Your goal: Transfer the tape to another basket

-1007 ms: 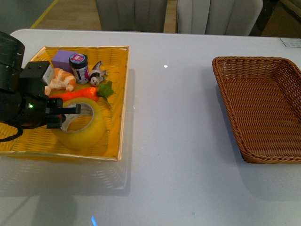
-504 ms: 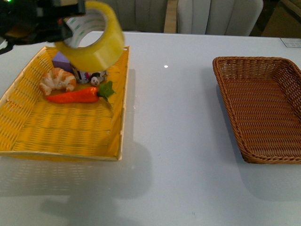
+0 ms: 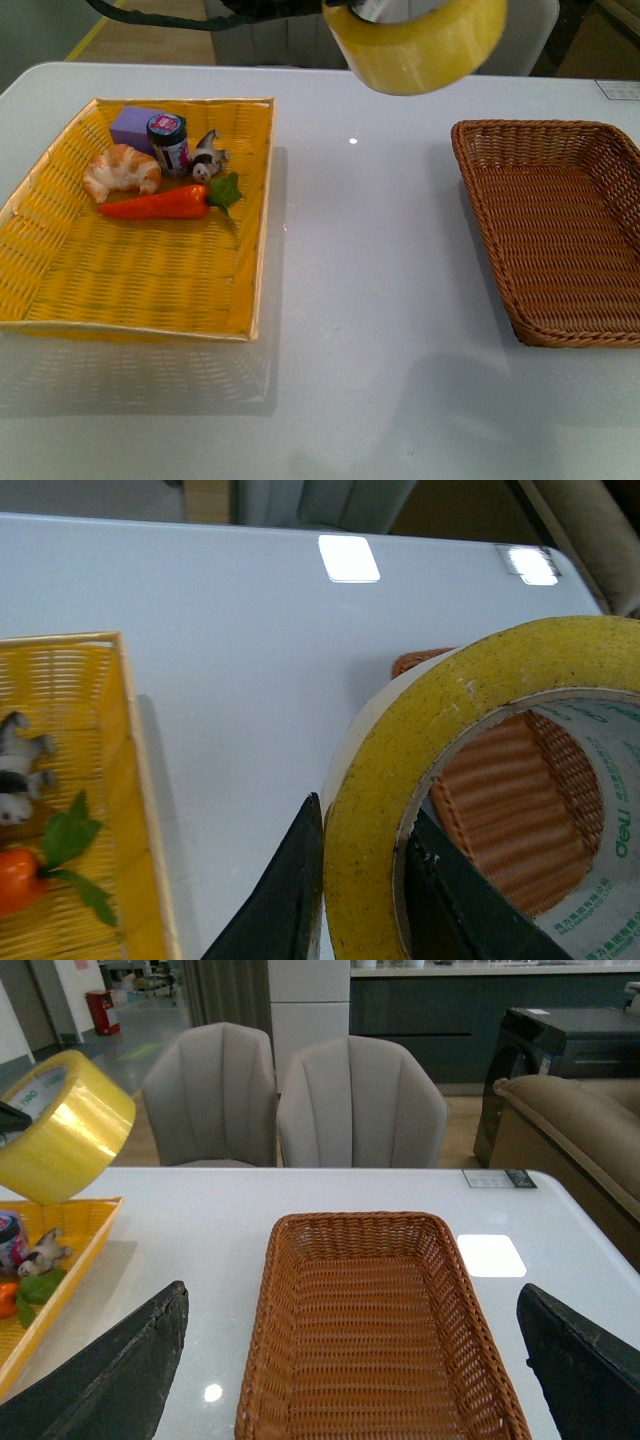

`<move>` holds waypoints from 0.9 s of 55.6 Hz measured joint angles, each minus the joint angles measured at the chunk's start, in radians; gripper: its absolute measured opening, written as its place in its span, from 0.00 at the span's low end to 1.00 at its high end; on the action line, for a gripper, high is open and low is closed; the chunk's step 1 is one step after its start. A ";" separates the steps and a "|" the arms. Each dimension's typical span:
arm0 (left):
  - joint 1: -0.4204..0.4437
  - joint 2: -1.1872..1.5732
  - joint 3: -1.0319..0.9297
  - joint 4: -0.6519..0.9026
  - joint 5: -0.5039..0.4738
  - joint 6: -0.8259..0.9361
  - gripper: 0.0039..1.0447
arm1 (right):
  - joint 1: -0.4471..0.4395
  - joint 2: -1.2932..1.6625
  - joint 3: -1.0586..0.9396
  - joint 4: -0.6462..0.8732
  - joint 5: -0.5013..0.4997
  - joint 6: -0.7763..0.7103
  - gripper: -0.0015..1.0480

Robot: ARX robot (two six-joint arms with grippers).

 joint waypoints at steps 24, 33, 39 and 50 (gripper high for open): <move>-0.093 0.007 0.000 -0.008 0.021 -0.050 0.14 | 0.051 0.181 0.112 -0.262 0.114 0.155 0.91; -0.093 0.006 -0.001 -0.008 0.023 -0.060 0.14 | 0.098 0.475 0.187 -0.130 0.031 0.366 0.91; -0.093 0.005 -0.002 -0.011 0.023 -0.065 0.14 | 0.135 0.614 0.205 0.068 -0.061 0.460 0.91; -0.093 0.003 -0.002 -0.026 0.037 -0.077 0.14 | 0.185 0.824 0.208 0.369 -0.189 0.616 0.91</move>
